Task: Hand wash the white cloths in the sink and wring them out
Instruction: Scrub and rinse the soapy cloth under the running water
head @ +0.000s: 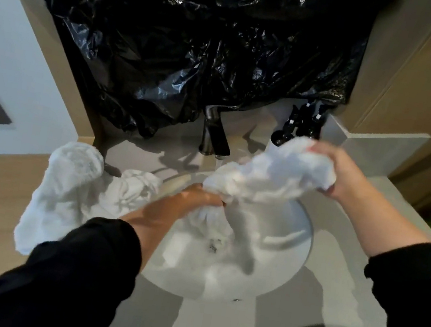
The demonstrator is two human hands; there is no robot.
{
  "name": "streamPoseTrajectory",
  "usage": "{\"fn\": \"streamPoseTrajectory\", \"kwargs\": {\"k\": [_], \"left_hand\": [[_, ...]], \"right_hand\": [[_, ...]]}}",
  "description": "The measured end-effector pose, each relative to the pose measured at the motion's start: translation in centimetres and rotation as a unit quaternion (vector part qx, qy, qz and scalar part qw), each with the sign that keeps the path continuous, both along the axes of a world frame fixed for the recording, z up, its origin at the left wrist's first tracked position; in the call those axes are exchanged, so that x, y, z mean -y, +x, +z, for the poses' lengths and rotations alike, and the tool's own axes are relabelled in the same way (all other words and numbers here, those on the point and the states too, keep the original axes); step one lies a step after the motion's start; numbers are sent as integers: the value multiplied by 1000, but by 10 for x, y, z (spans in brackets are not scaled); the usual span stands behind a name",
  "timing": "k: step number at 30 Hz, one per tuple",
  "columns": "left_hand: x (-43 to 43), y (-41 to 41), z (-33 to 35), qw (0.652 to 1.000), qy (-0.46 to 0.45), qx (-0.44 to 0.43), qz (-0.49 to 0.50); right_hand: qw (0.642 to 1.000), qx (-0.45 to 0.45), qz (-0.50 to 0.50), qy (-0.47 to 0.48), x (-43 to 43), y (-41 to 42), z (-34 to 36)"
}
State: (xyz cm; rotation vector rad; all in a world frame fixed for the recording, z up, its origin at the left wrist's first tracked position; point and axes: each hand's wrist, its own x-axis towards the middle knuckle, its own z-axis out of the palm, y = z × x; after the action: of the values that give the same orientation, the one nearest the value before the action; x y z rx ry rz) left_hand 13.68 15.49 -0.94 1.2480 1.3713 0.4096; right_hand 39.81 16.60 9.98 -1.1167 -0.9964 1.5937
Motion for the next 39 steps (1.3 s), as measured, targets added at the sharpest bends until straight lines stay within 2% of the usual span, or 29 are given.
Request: {"fn": "streamPoseTrajectory", "kwargs": {"k": [2,5,6,8,9,10,13,15,17,20,21,23,27,29,31,35,39], "left_hand": [[-7,-8,15,996,44,-69,-35],[-7,8,35,980,103,-123,-114],[-7,12,42,972,129,-140,-135],[-6,16,51,958,173,-151,-172],[-6,17,54,954,185,-151,-182],[-4,17,61,949,197,-155,-191],[-5,22,83,929,242,-176,-218],[-5,28,94,917,260,-190,-235],[-4,31,101,910,272,-185,-251],[2,26,105,907,287,-197,-238],[1,23,103,908,291,-204,-221],[2,14,97,924,299,-170,-166],[7,1,77,956,294,-16,-17],[15,2,61,962,273,14,-4],[30,10,42,969,246,23,-3],[56,40,11,974,198,82,73],[62,59,4,969,190,87,128]], "right_hand": [[983,176,43,-34,6,14,-44],[925,371,41,-66,12,9,-96],[898,433,62,-49,11,5,-107],[820,559,122,-15,12,-1,-113],[802,580,142,-1,13,-5,-109],[815,558,157,7,15,-8,-100],[895,403,173,80,22,-29,-57],[910,359,172,115,23,-47,-32],[886,410,166,137,24,-63,-23],[787,578,154,149,25,-74,-16],[772,600,153,146,25,-75,-12],[797,573,131,140,22,-76,-5],[896,428,62,103,23,-79,7],[942,322,54,81,25,-82,10],[973,219,42,57,25,-85,14],[1000,8,25,-9,23,-95,29],[995,-83,26,-51,27,-108,31]]}}
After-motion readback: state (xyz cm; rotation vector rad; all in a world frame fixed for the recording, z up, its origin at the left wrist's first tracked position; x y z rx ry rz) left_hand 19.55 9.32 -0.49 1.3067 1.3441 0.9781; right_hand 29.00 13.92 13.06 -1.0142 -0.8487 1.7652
